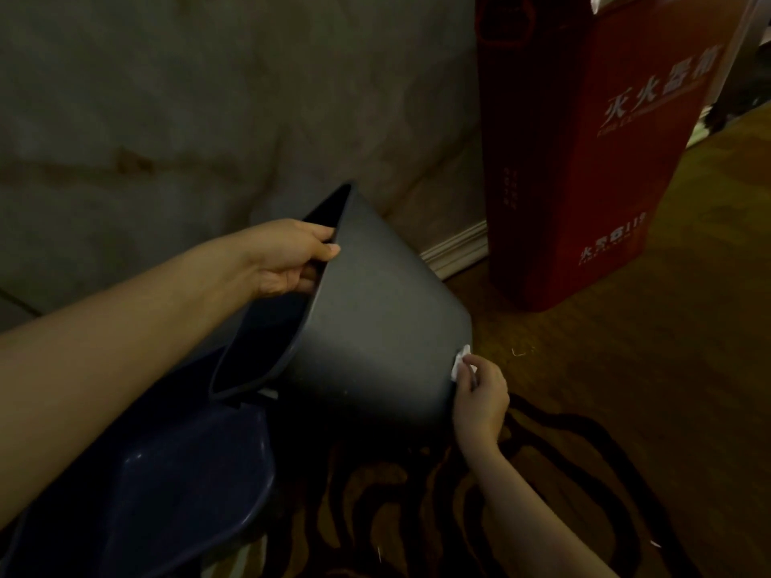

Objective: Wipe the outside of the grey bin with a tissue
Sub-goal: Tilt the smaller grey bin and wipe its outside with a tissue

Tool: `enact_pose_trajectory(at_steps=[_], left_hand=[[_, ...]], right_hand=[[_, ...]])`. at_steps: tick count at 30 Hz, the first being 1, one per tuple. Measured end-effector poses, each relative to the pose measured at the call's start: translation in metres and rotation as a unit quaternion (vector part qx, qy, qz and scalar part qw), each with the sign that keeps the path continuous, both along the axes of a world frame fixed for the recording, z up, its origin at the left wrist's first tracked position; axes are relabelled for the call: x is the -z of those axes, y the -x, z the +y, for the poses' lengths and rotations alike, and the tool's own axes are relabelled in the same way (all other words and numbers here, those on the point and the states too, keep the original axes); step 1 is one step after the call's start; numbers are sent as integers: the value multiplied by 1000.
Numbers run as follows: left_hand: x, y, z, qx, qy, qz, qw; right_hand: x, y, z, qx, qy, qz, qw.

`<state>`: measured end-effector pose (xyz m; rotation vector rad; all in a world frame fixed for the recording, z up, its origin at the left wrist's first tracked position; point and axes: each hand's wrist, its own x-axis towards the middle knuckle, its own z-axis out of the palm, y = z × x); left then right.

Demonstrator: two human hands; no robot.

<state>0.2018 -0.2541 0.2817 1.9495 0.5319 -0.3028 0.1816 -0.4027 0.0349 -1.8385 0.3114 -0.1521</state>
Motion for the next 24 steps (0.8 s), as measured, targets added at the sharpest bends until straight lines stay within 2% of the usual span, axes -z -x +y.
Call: enact_pose_trajectory(at_steps=[10, 12, 14, 17, 19, 21, 24], left_hand=[[1, -5, -1, -9, -21, -4, 1000], [1, -7, -2, -9, -16, -5, 1000], [2, -10, -7, -10, -17, -8, 1000], [2, -10, -14, -21, -12, -17, 1000], [3, -6, -13, -27, -12, -31, 999], [5, 9, -5, 18, -80, -34, 996], [6, 50, 13, 172, -249, -19, 953]], right_hand=[[-4, -6, -4, 4, -9, 72, 997], [-23, 3, 4, -9, 1, 15, 1000], [-50, 16, 19, -35, -5, -97, 995], [-92, 38, 41, -78, -36, -235, 968], [-106, 45, 47, -97, -46, -276, 955], [-109, 45, 46, -104, -43, -279, 954], [-108, 40, 40, -101, -32, -274, 956]])
